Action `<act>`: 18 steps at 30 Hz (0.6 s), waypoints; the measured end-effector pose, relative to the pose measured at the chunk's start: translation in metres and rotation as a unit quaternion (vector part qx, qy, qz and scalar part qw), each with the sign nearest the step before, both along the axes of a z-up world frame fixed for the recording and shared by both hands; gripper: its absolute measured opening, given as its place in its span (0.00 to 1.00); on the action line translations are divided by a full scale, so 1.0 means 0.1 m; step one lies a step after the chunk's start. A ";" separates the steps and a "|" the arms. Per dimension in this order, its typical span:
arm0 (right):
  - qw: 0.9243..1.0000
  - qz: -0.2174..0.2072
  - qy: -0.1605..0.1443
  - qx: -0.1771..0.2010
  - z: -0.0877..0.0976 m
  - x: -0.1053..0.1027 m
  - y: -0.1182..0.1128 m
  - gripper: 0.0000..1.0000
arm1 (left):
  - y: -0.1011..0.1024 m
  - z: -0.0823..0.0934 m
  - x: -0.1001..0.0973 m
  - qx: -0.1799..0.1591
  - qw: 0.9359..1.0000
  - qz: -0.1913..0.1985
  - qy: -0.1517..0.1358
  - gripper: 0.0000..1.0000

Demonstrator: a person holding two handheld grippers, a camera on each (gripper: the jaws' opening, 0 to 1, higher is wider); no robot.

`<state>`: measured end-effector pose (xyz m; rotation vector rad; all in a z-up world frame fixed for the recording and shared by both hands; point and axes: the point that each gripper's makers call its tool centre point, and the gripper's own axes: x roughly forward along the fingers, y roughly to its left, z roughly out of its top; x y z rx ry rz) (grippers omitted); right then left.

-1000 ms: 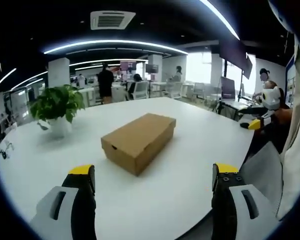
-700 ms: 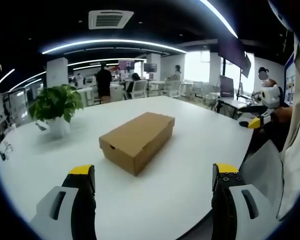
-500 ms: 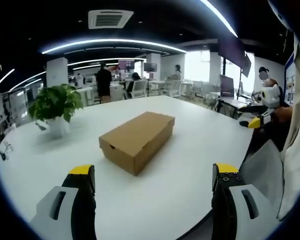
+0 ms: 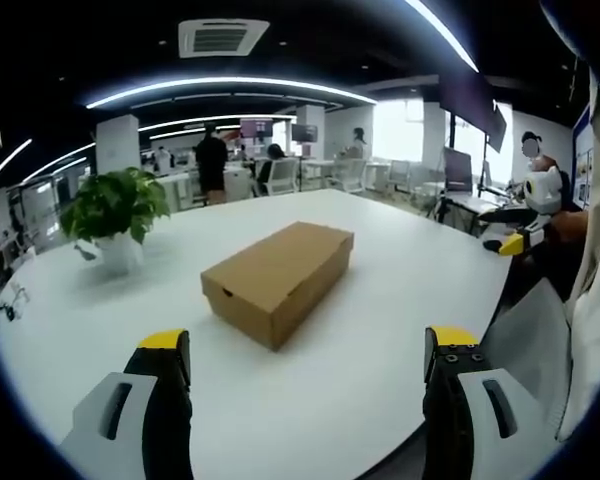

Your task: Operate the shoe box by opening the lid, removing the specified soft item, and placing it in the target area until the item is outside and the box remains undamaged.

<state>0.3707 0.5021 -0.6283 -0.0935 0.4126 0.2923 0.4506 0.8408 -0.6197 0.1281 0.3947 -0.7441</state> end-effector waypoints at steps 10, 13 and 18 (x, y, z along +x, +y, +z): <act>1.000 0.004 0.003 -0.002 -0.03 0.02 -0.01 0.96 | 0.00 -0.03 0.03 0.002 1.000 0.003 0.002 0.99; 1.000 0.006 0.004 -0.002 -0.04 0.04 -0.02 0.96 | -0.01 -0.04 0.04 0.002 1.000 0.004 0.003 0.99; 1.000 0.013 0.005 -0.006 -0.04 0.08 -0.02 0.96 | -0.02 -0.05 0.07 0.005 1.000 0.002 0.003 0.99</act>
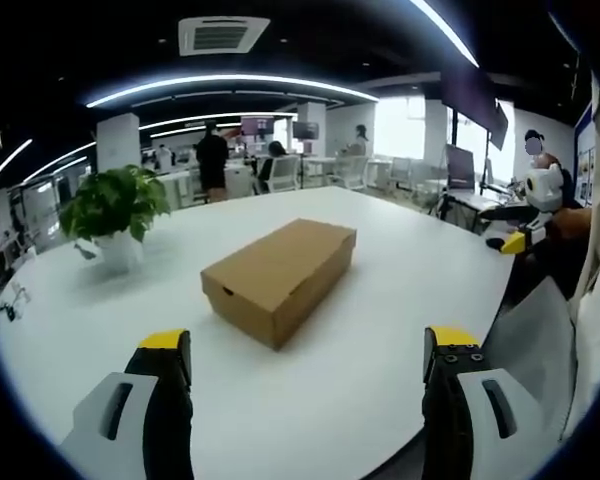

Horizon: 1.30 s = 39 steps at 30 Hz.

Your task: Operate the shoe box by opening the lid, removing the specified soft item, and placing it in the target area until the item is outside and the box remains undamaged.

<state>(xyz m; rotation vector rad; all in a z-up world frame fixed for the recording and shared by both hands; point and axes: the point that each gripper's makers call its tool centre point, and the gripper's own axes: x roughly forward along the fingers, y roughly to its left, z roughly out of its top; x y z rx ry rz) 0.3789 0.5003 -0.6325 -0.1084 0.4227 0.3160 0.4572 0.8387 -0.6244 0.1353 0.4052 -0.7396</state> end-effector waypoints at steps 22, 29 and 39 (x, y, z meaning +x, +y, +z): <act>1.000 0.023 0.007 -0.007 -0.04 0.20 0.02 0.95 | -0.09 -0.05 0.17 0.008 1.000 -0.005 0.006 0.97; 0.999 0.032 0.005 -0.003 -0.04 0.33 0.04 0.95 | -0.14 -0.08 0.23 0.006 1.000 -0.005 0.010 0.95; 0.998 0.056 -0.003 -0.015 -0.03 0.64 0.09 0.94 | -0.22 -0.16 0.42 0.013 1.000 0.006 0.009 0.95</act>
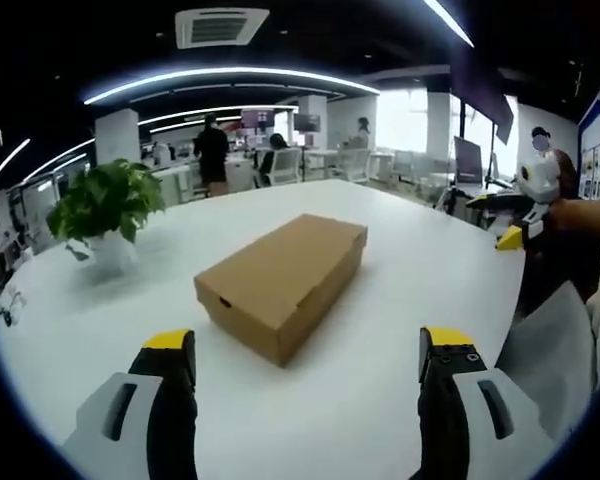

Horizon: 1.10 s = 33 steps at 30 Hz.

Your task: Operate the shoe box by opening the lid, removing the specified soft item, and placing it in the target area until the item is outside and the box remains undamaged.

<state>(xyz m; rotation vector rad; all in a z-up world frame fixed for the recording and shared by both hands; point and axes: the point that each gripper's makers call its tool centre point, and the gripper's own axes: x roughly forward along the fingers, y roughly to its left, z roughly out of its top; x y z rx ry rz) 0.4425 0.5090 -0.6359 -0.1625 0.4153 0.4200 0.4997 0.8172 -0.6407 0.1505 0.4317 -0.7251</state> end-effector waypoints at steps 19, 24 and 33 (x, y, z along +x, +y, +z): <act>0.998 0.069 0.004 -0.006 -0.13 0.48 0.17 0.91 | 0.05 -0.09 0.30 -0.006 0.999 0.050 0.003 0.89; 0.996 0.089 0.010 -0.018 -0.22 0.59 0.21 0.90 | 0.04 -0.13 0.33 0.001 0.998 0.056 0.006 0.88; 0.993 0.113 0.012 -0.021 -0.33 0.84 0.23 0.86 | 0.00 -0.19 0.40 0.003 0.998 0.066 0.001 0.80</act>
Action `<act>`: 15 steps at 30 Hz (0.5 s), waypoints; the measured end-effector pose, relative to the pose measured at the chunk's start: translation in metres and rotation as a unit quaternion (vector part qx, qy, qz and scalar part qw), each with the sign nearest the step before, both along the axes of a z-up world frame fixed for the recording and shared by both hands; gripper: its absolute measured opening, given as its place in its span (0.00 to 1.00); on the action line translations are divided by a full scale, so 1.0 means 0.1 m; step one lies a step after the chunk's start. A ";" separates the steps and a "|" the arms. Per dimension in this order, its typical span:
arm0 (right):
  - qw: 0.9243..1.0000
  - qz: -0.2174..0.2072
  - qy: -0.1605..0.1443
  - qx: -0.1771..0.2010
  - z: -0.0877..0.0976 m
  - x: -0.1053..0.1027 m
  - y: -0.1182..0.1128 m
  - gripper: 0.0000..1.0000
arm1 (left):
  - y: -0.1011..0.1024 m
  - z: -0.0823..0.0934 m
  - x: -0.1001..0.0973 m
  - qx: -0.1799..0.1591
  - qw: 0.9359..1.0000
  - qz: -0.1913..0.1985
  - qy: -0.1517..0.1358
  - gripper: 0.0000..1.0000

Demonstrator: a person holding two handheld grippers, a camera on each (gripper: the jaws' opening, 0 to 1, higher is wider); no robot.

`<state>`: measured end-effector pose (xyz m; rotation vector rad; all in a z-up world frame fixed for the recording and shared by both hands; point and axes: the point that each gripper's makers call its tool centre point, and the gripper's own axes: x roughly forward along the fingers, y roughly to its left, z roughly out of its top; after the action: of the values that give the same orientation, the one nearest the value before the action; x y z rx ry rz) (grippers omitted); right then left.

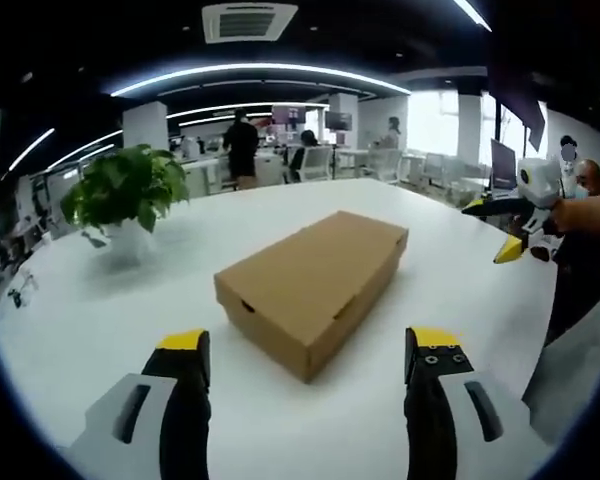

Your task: Operate the shoe box by opening the lid, removing the specified soft item, and placing it in the target area until the item is outside and the box remains undamaged.

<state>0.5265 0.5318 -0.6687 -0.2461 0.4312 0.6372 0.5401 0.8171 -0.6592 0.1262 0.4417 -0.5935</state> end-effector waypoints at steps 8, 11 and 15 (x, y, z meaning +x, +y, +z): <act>0.999 0.031 -0.012 -0.004 -0.05 0.24 0.04 0.80 | -0.05 -0.18 0.06 0.004 1.000 0.007 0.010 0.77; 0.999 0.041 -0.013 -0.009 -0.09 0.31 0.05 0.76 | -0.03 -0.23 0.10 0.012 1.000 0.023 0.008 0.76; 0.998 0.054 -0.015 -0.020 -0.13 0.41 0.08 0.71 | -0.06 -0.32 0.12 0.026 0.999 0.029 0.004 0.75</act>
<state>0.5671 0.5400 -0.6813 -0.3175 0.4033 0.7304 0.5524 0.8109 -0.6910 0.1605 0.4673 -0.5249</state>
